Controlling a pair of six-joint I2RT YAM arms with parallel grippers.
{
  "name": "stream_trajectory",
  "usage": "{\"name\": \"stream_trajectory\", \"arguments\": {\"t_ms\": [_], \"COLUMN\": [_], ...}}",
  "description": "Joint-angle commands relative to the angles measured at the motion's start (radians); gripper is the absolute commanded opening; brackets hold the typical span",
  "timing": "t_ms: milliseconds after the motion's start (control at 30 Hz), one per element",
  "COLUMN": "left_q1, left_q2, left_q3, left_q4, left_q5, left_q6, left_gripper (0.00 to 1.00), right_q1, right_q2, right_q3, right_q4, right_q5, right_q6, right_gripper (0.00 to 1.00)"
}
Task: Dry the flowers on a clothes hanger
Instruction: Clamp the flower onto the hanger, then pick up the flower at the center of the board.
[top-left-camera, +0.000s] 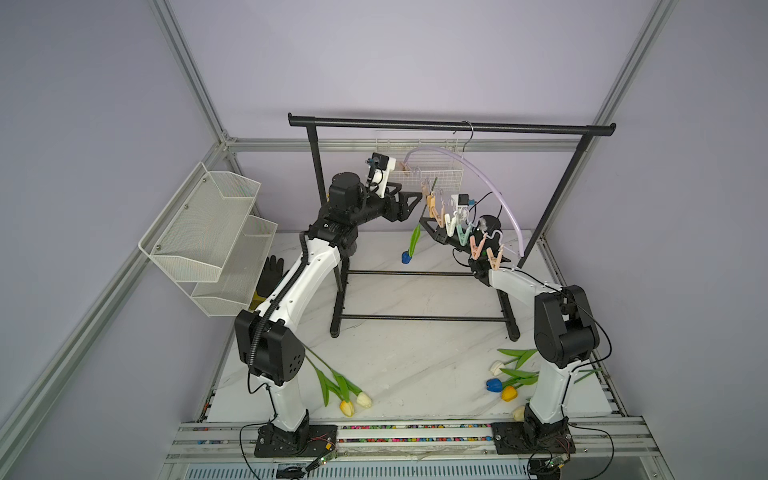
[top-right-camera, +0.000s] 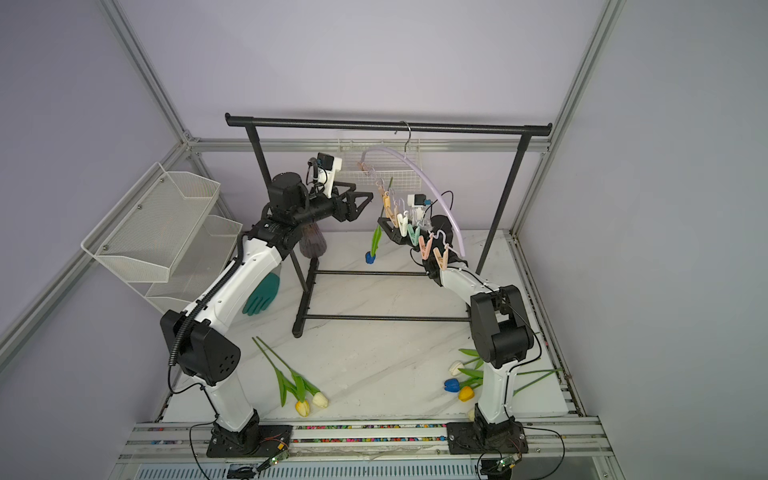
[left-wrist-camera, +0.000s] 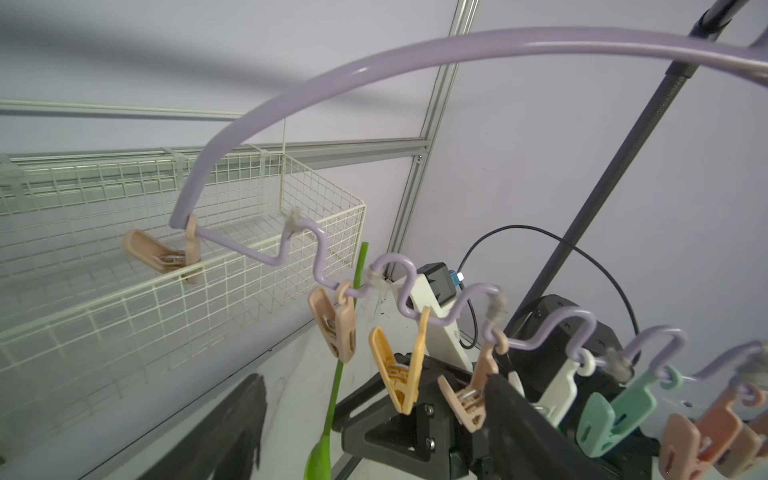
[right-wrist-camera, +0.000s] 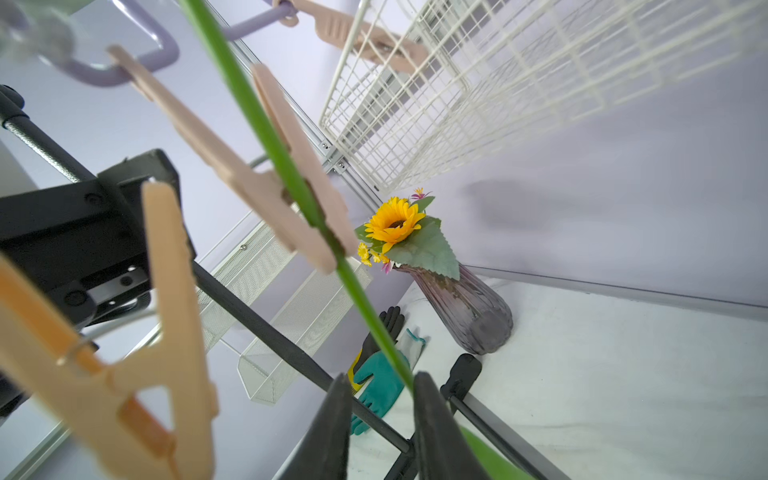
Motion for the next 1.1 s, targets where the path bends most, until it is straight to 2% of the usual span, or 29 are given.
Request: {"name": "stream_trajectory", "arguments": {"t_ms": [0,133,467,667,833,900,1000,1067], "left_q1": [0.004,0.005,0.001,-0.047,-0.149,-0.176,-0.181,-0.182], "left_q2": [-0.091,-0.172,-0.357,-0.453,-0.516,-0.515,-0.483,-0.478], "left_q3": [-0.068,-0.184,-0.446,-0.614,-0.771,-0.790,-0.775,-0.787], "left_q4": [-0.014,-0.037,-0.171,-0.260,-0.307,-0.428,-0.658,-0.735], "left_q5": [-0.042,-0.075,-0.186,-0.312,-0.477,-0.600,-0.766,-0.819], "left_q6": [0.007,-0.015,-0.100,-0.209,-0.314,-0.344,-0.410,-0.460], "left_gripper": [0.83,0.83,0.81,0.76,0.75,0.65,0.66,0.66], "right_q1": [-0.015,-0.031,-0.039,-0.040,-0.039,-0.039,-0.039,-0.039], "right_q2": [-0.008,-0.020,-0.122,-0.225,-0.340,-0.387,-0.449,-0.486], "right_q3": [0.023,0.017,-0.098,-0.203,-0.327,-0.382,-0.443,-0.466], "right_q4": [-0.042,-0.061,-0.156,-0.250,-0.312,-0.330,-0.377,-0.422], "right_q5": [-0.019,-0.027,-0.016,0.014,0.044,0.060,0.078,0.074], "right_q6": [-0.059,-0.079,-0.157,-0.196,-0.193,-0.196,-0.194,-0.186], "right_gripper": [0.34,0.40,0.45,0.47,0.49,0.49,0.50,0.50]}}
